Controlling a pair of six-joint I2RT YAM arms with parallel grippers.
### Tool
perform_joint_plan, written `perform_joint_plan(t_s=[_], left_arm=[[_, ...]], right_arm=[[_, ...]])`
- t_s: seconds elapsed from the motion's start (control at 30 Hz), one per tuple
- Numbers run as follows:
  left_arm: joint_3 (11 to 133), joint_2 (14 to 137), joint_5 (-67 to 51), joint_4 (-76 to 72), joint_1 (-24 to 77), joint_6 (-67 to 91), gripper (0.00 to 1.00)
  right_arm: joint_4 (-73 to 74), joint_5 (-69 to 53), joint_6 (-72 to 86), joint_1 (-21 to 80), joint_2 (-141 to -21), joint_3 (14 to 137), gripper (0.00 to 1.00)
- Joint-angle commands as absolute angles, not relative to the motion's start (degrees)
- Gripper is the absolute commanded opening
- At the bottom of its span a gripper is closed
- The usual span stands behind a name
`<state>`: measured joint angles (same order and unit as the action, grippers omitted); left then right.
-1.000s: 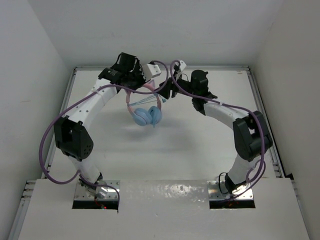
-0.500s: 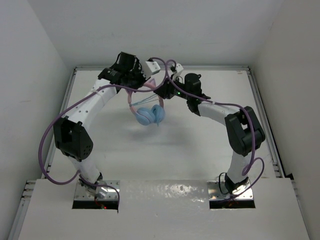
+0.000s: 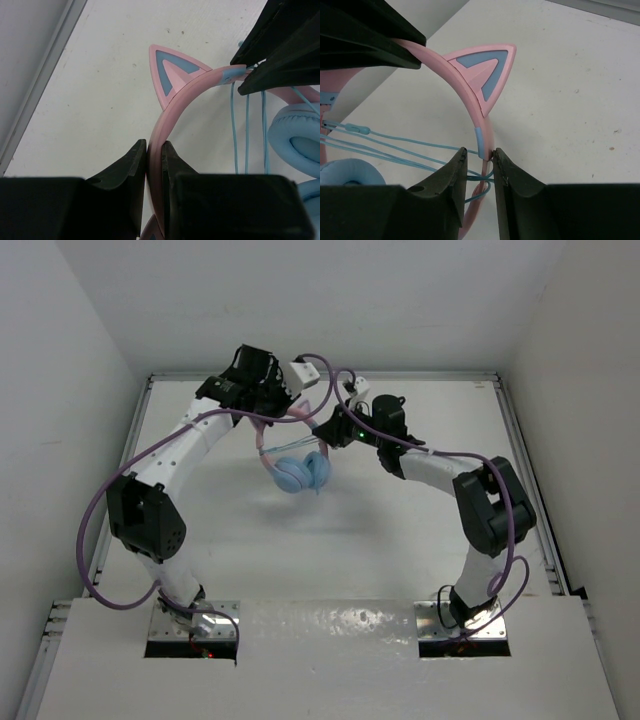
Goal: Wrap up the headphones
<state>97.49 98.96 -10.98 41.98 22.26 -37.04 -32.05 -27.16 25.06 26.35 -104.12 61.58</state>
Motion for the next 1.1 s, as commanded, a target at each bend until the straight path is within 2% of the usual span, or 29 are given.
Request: perform_joint_plan(t_s=[0.0, 0.03, 0.2, 0.37, 0.5, 0.63, 1.07], left_arm=[[100.9, 94.5, -11.6, 36.5, 22.7, -35.0, 0.0], [100.9, 94.5, -11.8, 36.6, 22.7, -35.0, 0.0], [100.5, 94.5, -13.4, 36.9, 22.7, -33.3, 0.0], [98.2, 93.9, -13.6, 34.8, 21.2, -27.9, 0.0], [96.7, 93.6, -11.5, 31.7, 20.3, -22.9, 0.0], [95.9, 93.9, -11.9, 30.9, 20.3, -21.6, 0.0], [95.5, 95.2, -6.0, 27.1, 20.5, -17.8, 0.0]], right_arm=[[-32.9, -29.9, 25.4, 26.8, -100.7, 60.9, 0.27], [-33.0, -29.9, 25.5, 26.8, -100.6, 61.0, 0.34], [-31.7, -29.8, 25.3, 26.8, -99.8, 64.6, 0.43], [-26.3, -29.4, 24.4, 26.8, -96.3, 68.7, 0.58], [-21.8, -26.4, 23.6, 26.9, -91.9, 67.5, 0.62], [-13.2, -15.9, 22.4, 26.8, -87.5, 65.7, 0.61], [-0.2, -9.0, 26.3, 29.3, -89.7, 69.4, 0.75]])
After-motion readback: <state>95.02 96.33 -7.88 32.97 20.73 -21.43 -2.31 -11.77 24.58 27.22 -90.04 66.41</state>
